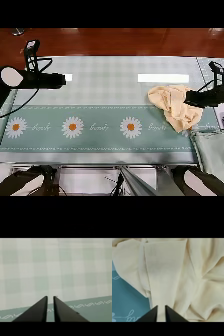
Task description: Fold the shirts.
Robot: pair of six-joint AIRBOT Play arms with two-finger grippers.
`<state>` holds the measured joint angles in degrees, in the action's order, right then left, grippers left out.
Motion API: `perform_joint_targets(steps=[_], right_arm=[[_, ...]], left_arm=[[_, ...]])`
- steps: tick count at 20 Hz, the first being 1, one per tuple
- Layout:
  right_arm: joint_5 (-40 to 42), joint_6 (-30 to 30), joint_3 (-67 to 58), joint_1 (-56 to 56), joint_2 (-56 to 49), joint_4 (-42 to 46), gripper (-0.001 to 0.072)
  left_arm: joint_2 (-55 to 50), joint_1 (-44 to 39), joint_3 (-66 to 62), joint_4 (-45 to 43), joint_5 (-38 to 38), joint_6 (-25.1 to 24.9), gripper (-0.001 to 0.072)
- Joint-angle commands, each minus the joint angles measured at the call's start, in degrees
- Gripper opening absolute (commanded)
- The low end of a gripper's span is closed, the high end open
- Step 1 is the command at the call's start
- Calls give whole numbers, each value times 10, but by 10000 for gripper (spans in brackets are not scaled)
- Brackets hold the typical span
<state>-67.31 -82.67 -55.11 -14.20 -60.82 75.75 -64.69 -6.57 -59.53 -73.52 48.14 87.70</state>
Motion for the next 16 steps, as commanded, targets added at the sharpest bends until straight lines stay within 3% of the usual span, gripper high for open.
perform_joint_targets(steps=[1, 2, 5, 7, 16], right_arm=[[39, -1, 0, 0, 0, 37, 633], [55, -16, 0, 0, 0, 66, 633], [94, -125, 0, 0, -13, 217, 633], [87, -158, 0, 0, -51, 274, 627], [102, -180, 0, 0, -224, 211, 618]], left_arm=[[-2, -2, 0, 0, -21, 0, 619], [-4, -3, 0, -1, -20, 0, 706], [-8, -3, 0, -1, -21, 0, 705], [-9, -3, 0, -1, -21, 0, 704], [-24, -6, 0, 0, 25, -2, 704]])
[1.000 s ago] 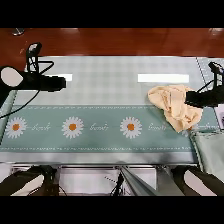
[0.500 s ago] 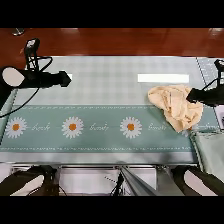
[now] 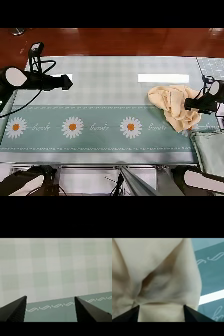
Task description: Fold the shirts.
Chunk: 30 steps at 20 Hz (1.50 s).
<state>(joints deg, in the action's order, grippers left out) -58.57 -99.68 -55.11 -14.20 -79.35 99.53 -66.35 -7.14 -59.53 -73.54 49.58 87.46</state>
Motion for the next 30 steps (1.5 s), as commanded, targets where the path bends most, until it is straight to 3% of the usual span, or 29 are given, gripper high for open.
perform_joint_targets(steps=[1, 2, 3, 5, 8, 12, 18, 24, 27, 30], right_arm=[[19, -8, 0, 0, -43, -44, 610], [23, 8, 0, 1, -44, -67, 528], [26, 24, 0, 2, -44, -87, 398], [27, 57, 0, 1, -44, -127, 37], [32, 108, -9, 1, -12, -187, 20], [40, 117, -118, 2, 95, -196, 19], [40, 144, -343, 2, 203, -269, 19], [-6, 178, -549, 105, 206, -286, 18], [-42, 183, -577, 177, 208, -285, 19], [-143, 183, -535, 261, 201, -306, 19]], left_arm=[[-11, 0, 0, 3, 15, 1, 704], [-16, 0, 0, 14, 23, 1, 704], [-21, -1, 0, 25, 33, 0, 704], [-29, -4, 0, 27, 54, -7, 704], [-22, 9, -5, 21, 125, -52, 704], [43, 75, -8, -4, 212, -54, 704], [203, 96, 63, 57, 202, -52, 704], [260, 74, 155, 98, 199, -51, 704], [259, 66, 177, 109, 180, -51, 704], [259, 66, 181, 110, 161, -51, 704]])
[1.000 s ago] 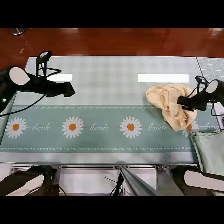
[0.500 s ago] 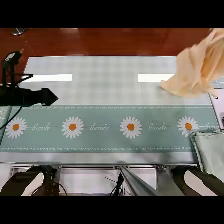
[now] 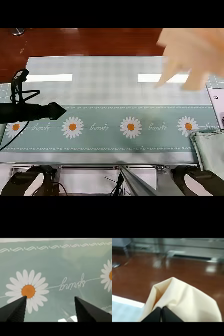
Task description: Fold the shirts.
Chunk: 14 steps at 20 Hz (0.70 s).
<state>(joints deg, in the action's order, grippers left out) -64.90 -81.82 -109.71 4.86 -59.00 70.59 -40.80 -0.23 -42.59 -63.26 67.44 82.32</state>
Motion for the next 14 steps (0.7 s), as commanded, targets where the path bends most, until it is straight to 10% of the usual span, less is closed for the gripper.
perform_joint_targets(steps=[1, 11, 12, 14], right_arm=[[-90, 4, 50, 106, -2, -18, 19], [190, -84, 510, 365, -130, -144, 21], [192, -64, 510, 367, -153, -183, 126], [181, -22, 504, 351, -169, -228, 629]], left_arm=[[3, -3, 12, 7, -24, 0, 704], [3, -3, 12, 11, -44, 0, 704], [3, -3, 12, 16, -44, 0, 704], [3, -3, 12, 18, -44, 0, 704]])
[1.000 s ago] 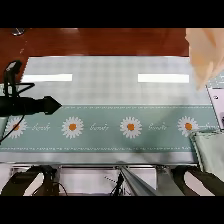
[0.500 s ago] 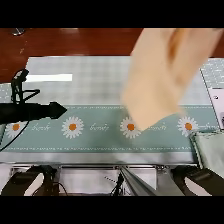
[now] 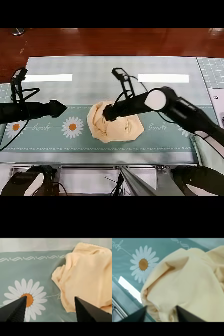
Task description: Fold the shirts.
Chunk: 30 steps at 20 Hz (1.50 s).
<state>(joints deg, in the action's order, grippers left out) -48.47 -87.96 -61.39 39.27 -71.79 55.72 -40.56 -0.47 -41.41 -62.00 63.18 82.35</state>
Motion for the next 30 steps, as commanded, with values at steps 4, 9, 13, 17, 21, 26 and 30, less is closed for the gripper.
perform_joint_targets(steps=[4, 9, 13, 17, 21, 26, 30], right_arm=[[-115, 46, -52, -169, 6, -21, 620], [-191, 55, 11, -502, 136, 26, 619], [-199, 91, 207, -607, 211, 17, 619], [-204, 125, 341, -605, 239, -24, 618], [-205, 141, 415, -605, 238, -65, 618], [-151, 122, 442, -474, 214, -122, 618], [-62, 123, 424, -362, 140, -197, 618]], left_arm=[[0, 0, 0, 3, 10, 10, 704], [-66, -24, 8, 85, 41, 4, 704], [-205, -120, 5, 243, -16, -146, 704], [-330, -157, -57, 247, -25, -168, 704], [-388, -148, -115, 245, 29, -213, 23], [-387, -119, -133, 243, 45, -216, 23], [-387, -116, -133, 243, 61, -217, 23]])
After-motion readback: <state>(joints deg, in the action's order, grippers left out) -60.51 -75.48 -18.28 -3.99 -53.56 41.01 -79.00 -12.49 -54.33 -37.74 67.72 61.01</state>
